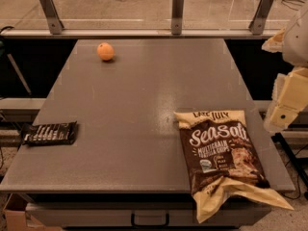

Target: Move brown chip bag near orange

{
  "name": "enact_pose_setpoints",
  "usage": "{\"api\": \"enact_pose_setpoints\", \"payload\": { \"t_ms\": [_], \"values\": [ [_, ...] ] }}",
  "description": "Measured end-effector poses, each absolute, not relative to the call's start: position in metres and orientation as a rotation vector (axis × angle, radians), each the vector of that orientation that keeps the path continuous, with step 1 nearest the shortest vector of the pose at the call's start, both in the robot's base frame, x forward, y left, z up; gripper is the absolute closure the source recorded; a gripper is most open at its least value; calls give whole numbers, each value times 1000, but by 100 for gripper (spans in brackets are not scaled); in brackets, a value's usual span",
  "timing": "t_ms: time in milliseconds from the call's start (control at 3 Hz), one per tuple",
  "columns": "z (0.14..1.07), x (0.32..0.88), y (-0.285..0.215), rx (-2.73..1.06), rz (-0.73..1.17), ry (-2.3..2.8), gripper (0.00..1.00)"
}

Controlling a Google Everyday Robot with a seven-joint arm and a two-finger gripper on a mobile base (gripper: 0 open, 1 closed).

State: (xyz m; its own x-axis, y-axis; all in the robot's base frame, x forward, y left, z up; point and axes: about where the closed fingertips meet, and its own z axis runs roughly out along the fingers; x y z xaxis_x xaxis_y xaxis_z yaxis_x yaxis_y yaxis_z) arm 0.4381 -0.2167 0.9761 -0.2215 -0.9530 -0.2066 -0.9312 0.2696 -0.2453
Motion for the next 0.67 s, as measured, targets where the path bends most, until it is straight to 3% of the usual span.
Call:
{"api": "enact_pose_setpoints", "payload": {
  "t_ms": [667],
  "values": [
    [955, 432, -203, -1719, -87, 2261, 0]
  ]
}}
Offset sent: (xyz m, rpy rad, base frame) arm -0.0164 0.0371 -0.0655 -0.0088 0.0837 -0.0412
